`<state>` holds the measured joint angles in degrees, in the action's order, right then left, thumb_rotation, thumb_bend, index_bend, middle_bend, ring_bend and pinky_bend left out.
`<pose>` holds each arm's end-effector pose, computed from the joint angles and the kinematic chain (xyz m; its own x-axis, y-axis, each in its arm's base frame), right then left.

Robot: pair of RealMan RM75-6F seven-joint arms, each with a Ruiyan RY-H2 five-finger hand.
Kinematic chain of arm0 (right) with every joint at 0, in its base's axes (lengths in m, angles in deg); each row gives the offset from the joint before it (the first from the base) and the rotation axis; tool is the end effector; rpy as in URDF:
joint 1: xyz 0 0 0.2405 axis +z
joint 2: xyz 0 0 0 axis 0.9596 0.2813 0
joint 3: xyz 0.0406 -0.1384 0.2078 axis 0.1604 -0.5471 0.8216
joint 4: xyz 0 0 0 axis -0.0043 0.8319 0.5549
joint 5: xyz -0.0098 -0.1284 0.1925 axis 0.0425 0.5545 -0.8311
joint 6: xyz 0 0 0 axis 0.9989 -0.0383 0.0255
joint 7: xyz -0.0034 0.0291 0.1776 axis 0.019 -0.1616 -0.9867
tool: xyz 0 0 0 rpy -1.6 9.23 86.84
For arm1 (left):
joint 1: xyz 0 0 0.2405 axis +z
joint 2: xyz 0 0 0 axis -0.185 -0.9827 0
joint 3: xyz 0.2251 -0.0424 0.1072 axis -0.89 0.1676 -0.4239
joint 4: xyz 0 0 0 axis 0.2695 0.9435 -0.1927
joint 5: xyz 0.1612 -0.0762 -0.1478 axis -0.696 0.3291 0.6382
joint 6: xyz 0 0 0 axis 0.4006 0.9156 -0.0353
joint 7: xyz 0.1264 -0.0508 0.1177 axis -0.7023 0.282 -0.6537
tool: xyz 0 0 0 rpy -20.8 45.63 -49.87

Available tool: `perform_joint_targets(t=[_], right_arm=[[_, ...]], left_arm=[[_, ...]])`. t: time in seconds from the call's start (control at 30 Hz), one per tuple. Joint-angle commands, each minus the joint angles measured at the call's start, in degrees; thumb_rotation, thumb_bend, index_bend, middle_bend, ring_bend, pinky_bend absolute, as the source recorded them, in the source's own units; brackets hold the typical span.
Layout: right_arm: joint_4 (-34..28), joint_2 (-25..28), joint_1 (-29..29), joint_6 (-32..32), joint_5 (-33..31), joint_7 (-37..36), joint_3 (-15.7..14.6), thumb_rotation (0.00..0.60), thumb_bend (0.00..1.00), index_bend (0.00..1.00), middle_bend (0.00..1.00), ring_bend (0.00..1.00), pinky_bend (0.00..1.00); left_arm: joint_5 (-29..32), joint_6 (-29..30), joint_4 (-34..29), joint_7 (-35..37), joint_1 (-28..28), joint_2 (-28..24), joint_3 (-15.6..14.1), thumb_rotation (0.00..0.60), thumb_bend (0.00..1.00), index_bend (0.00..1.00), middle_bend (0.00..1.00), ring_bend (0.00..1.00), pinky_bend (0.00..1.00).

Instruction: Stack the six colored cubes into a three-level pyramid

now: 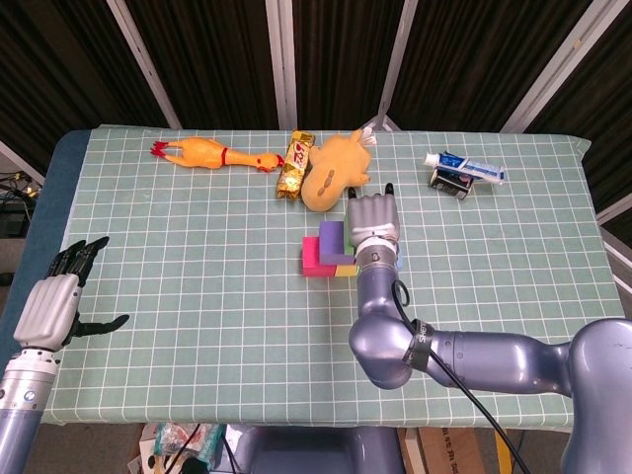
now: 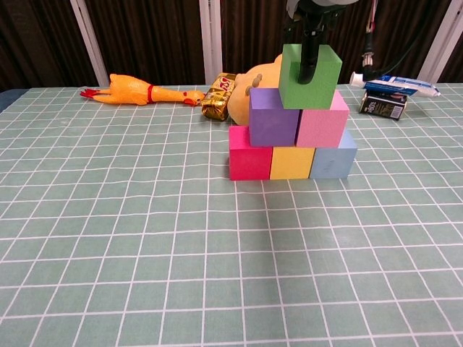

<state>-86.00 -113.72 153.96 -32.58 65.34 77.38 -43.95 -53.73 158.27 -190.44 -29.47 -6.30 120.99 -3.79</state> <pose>0.0288 -0.4336 0.0318 0.5963 -0.4433 0.6693 -0.7520 -0.0167 0.6589 -0.1969 0.2665 0.1334 0.1700 0.1071 0.9796 0.9847 0.0202 -0.1731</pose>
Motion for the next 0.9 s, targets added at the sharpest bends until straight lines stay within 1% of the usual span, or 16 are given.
perform_joint_targets(t=[0.03, 0.17, 0.3, 0.53, 0.63, 0.73, 0.8, 0.9], right_arm=[[-0.05, -0.01, -0.12, 0.21, 0.06, -0.23, 0.13, 0.6, 0.36, 0.0, 0.44, 0.26, 0.0], [-0.2, 0.01, -0.12, 0.4, 0.48, -0.51, 0.26, 0.6, 0.36, 0.0, 0.4, 0.22, 0.0], [-0.46, 0.04, -0.03, 0.27, 0.39, -0.39, 0.23, 0.6, 0.36, 0.0, 0.33, 0.18, 0.0], [-0.98, 0.23, 0.11, 0.08, -0.32, -0.15, 0.49, 0.6, 0.36, 0.0, 0.15, 0.06, 0.0], [-1.31, 0.39, 0.09, 0.14, -0.2, -0.39, 0.71, 0.6, 0.36, 0.0, 0.08, 0.02, 0.0], [-1.64, 0.49, -0.03, 0.17, 0.16, -0.79, 0.75, 0.6, 0.36, 0.0, 0.02, 0.0, 0.0], [-2.03, 0.61, -0.16, 0.12, 0.39, -1.06, 0.69, 0.6, 0.36, 0.0, 0.0, 0.0, 0.0], [-2.51, 0.9, -0.32, 0.01, 0.56, -1.41, 0.74, 0.6, 0.36, 0.0, 0.0, 0.0, 0.0]], left_arm=[[0.13, -0.02, -0.01, -0.03, -0.01, -0.01, 0.02, 0.6, 0.13, 0.0, 0.08, 0.0, 0.01], [0.25, -0.07, -0.04, -0.04, -0.04, -0.03, 0.04, 0.6, 0.13, 0.0, 0.08, 0.0, 0.01], [0.29, -0.09, -0.06, -0.03, -0.05, -0.08, 0.05, 0.6, 0.13, 0.0, 0.08, 0.0, 0.01], [0.38, -0.07, -0.16, 0.18, -0.03, -0.3, 0.15, 0.6, 0.13, 0.0, 0.08, 0.0, 0.01], [0.39, -0.13, -0.22, 0.26, -0.02, -0.39, 0.14, 0.6, 0.13, 0.0, 0.07, 0.0, 0.01], [0.27, -0.12, -0.32, 0.26, -0.01, -0.47, 0.11, 0.6, 0.13, 0.0, 0.07, 0.0, 0.01], [0.08, -0.02, -0.45, 0.27, 0.04, -0.54, 0.09, 0.6, 0.13, 0.0, 0.07, 0.0, 0.01], [-0.05, 0.14, -0.58, 0.36, 0.11, -0.64, 0.14, 0.6, 0.13, 0.0, 0.07, 0.0, 0.01]])
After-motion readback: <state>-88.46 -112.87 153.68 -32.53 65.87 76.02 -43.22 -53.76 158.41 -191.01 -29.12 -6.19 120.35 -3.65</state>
